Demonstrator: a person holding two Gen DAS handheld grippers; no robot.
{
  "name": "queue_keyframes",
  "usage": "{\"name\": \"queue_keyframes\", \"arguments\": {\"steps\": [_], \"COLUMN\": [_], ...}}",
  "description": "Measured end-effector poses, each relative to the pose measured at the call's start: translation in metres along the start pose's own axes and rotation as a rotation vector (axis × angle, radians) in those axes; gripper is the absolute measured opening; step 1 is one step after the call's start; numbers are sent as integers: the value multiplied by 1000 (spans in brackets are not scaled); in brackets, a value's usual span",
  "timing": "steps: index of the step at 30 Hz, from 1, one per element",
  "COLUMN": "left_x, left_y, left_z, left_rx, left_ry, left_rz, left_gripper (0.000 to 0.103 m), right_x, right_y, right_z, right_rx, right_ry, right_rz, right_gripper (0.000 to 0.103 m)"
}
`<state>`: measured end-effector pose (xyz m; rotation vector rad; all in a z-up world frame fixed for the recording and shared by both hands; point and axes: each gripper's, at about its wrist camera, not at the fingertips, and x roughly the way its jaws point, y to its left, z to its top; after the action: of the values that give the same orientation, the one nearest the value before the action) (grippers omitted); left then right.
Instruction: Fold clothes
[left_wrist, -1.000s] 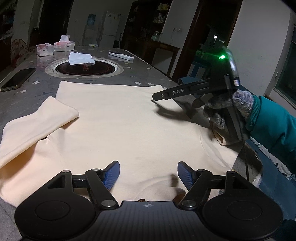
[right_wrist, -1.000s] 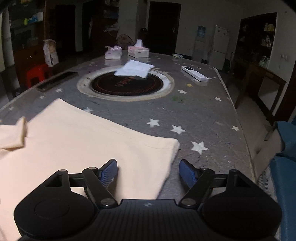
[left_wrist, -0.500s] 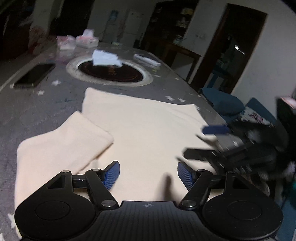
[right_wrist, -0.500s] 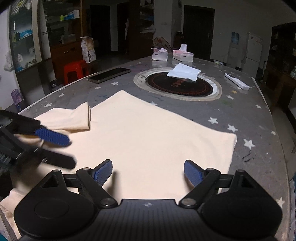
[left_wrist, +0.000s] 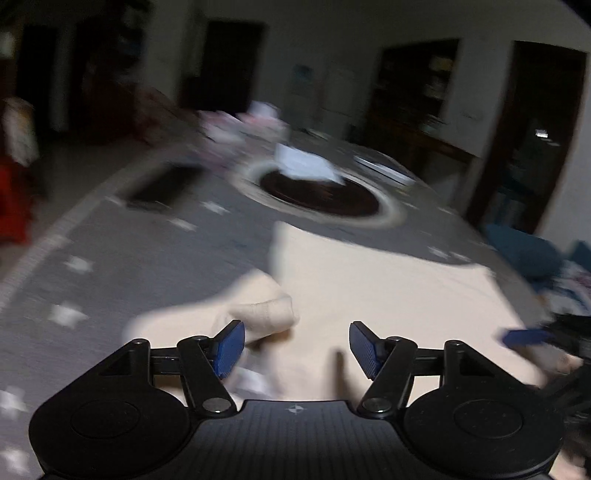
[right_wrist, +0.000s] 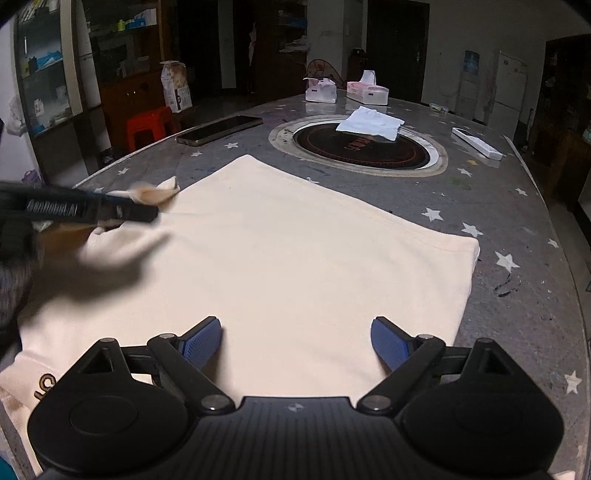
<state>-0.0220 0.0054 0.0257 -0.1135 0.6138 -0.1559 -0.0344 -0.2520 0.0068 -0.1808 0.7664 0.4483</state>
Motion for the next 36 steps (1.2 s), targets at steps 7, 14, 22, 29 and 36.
{"name": "queue_keyframes", "arguments": {"steps": [7,14,22,29,36], "left_x": [-13,-40,-7,16,-9], "left_y": [54,44,-8,-5,43], "left_z": [5,2,-3,-2,14], "left_rx": [-19,67,266,272,23], "left_ry": [-73,-86,9,47,-45], "left_rz": [259,73,-49,-54,-78], "left_gripper": [67,67,46,16,6], "right_x": [2,2,0,0,0], "right_y": [1,2,2,3,3], "right_z": [-1,-1,-2,-3,-3], "right_rx": [2,3,8,9,8], "right_ry": [-3,-5,-7,-11,-9], "right_rz": [-2,-8,-15,-15,-16], "right_gripper": [93,93,93,93,93]}}
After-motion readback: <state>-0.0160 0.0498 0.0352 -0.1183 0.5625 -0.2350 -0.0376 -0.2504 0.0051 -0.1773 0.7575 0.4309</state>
